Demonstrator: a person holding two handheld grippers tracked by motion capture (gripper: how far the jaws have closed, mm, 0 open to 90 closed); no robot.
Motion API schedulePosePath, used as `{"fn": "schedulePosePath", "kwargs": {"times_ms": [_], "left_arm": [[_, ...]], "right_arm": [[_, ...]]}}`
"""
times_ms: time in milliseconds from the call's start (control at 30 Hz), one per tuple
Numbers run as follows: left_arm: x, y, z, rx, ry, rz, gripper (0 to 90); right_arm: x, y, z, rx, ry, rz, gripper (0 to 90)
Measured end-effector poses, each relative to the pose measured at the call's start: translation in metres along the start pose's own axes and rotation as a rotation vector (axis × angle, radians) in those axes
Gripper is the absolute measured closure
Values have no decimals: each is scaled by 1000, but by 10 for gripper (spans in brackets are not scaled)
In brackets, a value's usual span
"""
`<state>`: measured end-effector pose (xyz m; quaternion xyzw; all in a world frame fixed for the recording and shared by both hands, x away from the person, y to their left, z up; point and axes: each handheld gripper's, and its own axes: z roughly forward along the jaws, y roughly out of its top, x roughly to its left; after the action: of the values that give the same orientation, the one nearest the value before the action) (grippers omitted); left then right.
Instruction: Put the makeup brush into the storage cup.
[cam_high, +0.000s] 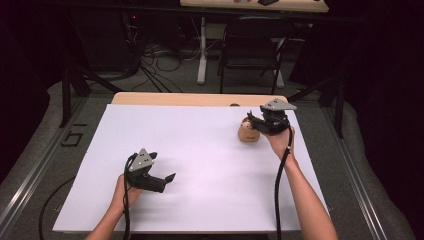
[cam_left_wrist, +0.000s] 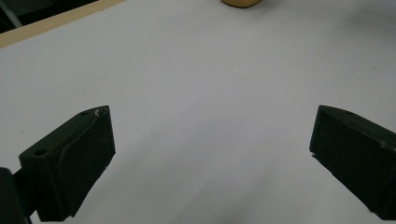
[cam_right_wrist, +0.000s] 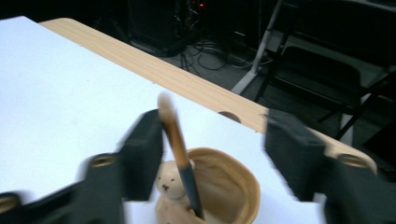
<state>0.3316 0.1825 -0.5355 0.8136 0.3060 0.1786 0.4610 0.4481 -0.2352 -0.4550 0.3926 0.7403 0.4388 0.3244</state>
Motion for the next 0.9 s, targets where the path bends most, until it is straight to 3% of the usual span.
{"fn": "schedulePosePath", "kwargs": {"times_ms": [67,167,400,800,900], "left_arm": [[0,1,-1,-6,4,1,1],[0,1,-2,-12,6,1,1],[0,1,-5,-27,18,1,1],[3,-1,-18,-64,40,-9,1],[4,-3,-21,-79,46,-13,1]], "right_arm": [[0,0,-3,6,15,2,228],[0,-2,-8,15,37,8,146],[4,-10,-24,7,83,-2,38],[26,-24,-40,-38,155,-26,1],[30,-29,-44,-56,177,-5,0]]}}
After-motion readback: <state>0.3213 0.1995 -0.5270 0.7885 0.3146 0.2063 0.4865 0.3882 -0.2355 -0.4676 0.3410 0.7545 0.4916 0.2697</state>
